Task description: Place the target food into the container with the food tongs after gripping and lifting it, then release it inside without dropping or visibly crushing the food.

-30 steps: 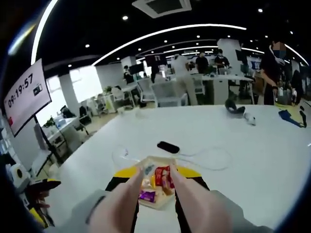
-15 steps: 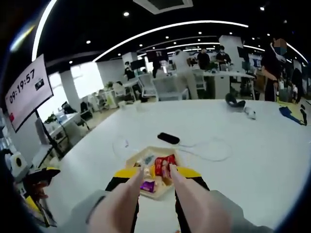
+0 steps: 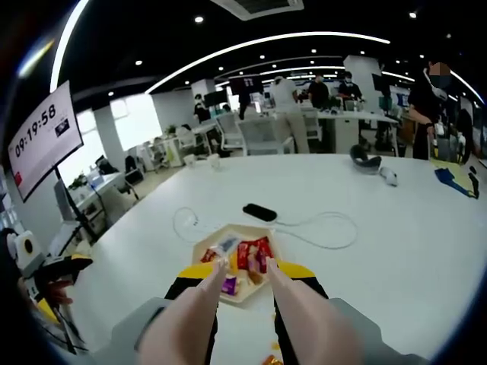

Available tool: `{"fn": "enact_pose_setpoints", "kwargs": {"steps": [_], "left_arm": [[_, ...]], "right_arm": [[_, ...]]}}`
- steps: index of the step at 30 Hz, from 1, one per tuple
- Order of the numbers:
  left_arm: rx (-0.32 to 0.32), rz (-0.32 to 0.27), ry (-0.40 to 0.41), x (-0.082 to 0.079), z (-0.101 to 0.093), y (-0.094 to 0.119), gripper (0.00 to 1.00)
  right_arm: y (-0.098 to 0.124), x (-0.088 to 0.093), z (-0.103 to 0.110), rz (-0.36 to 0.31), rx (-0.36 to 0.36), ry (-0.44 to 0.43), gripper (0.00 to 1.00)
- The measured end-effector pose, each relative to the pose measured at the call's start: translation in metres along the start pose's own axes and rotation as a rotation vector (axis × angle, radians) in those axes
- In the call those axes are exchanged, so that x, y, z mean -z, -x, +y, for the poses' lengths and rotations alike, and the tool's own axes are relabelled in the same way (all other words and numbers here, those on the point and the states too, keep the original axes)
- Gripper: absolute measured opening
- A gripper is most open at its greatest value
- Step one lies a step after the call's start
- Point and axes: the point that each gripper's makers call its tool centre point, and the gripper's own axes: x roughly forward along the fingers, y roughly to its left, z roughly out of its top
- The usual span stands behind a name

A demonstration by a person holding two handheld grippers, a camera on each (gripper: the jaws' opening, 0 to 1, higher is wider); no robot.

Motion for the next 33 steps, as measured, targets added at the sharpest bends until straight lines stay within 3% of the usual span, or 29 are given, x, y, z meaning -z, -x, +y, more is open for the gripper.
{"fn": "enact_pose_setpoints", "kwargs": {"steps": [15, 33], "left_arm": [[0.003, 0.006, 0.018, 0.01, -0.011, 0.003, 0.99], [0.013, 0.024, 0.019, 0.009, -0.015, 0.001, 0.99]], "right_arm": [[0.007, 0.002, 0.002, 0.011, -0.017, 0.032, 0.28], [0.0, 0.039, -0.01, 0.112, -0.022, 0.047, 0.28]]}}
